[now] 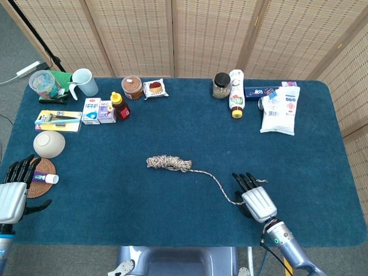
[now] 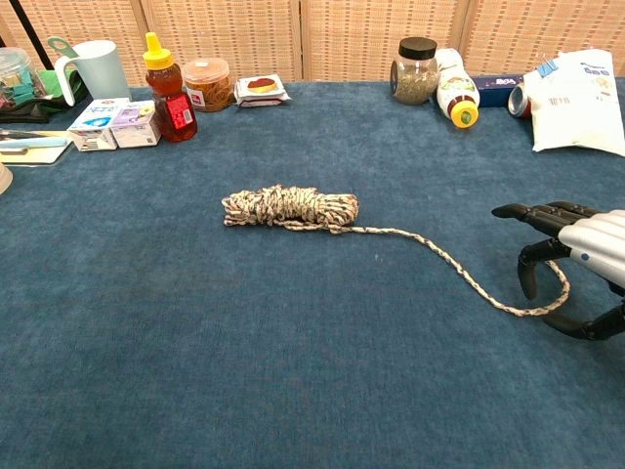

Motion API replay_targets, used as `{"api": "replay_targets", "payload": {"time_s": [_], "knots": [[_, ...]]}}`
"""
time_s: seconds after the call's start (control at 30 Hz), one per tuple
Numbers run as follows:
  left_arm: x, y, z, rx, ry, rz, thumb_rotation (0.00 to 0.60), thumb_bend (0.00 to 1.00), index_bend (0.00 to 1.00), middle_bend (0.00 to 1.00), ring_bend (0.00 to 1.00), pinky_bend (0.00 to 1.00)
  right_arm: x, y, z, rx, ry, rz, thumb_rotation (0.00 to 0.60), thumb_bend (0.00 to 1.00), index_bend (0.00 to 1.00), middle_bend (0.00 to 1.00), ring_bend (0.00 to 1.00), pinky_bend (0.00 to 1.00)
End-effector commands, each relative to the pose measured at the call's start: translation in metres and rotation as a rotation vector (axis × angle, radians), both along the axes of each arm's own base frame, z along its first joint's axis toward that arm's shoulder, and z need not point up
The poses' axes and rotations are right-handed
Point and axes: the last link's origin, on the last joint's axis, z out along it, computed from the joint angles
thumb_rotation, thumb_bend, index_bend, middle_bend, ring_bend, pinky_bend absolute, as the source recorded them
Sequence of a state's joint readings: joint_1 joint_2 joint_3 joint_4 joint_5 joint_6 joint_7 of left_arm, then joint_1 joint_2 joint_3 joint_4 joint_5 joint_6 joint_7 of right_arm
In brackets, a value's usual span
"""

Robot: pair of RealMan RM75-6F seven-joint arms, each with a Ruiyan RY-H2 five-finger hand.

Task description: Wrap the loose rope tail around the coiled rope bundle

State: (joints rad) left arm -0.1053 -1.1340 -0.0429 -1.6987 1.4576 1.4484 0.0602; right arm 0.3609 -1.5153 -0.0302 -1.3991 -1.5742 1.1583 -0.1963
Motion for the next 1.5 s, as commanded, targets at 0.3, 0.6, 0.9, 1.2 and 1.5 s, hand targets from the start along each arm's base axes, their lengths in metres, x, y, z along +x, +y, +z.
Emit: {"api": "replay_targets", "payload": {"time_s": [0.3, 0.6, 0.9, 1.2, 1.5], "knots": [[0.0, 0.0, -0.001, -0.003, 0.001, 0.002, 0.6, 0.01, 0.0, 0.0, 0.0, 0.0, 0.0, -0.003, -0.006, 0.012, 0.019, -0.007, 0.6, 0.4, 0.49, 0.0, 0.0, 0.0], [0.0, 0.0, -0.001, -0.003, 0.003, 0.003, 0.6, 0.01, 0.0, 0.0, 0.0, 0.0, 0.0, -0.004, -0.008, 0.015, 0.034, -0.011, 0.6, 0.43, 0.49, 0.0, 0.0, 0.0], [0.0, 0.0, 0.0, -0.001, 0.002, 0.002, 0.6, 0.01, 0.0, 0.0, 0.0, 0.0, -0.001, -0.003, -0.009, 0.022, 0.043, -0.013, 0.6, 0.43, 0.51, 0.0, 0.0, 0.0], [-0.001, 0.0, 0.0, -0.002, 0.0, 0.003, 0.6, 0.01, 0.0, 0.0, 0.0, 0.0, -0.001, -0.004, -0.011, 0.021, 0.05, -0.009, 0.6, 0.43, 0.52, 0.0, 0.0, 0.0], [-0.001, -0.001, 0.0, -0.003, 0.001, 0.003, 0.6, 0.01, 0.0, 0.0, 0.0, 0.0, -0.002, -0.004, -0.012, 0.021, 0.059, -0.009, 0.6, 0.43, 0.53, 0.0, 0.0, 0.0]]}}
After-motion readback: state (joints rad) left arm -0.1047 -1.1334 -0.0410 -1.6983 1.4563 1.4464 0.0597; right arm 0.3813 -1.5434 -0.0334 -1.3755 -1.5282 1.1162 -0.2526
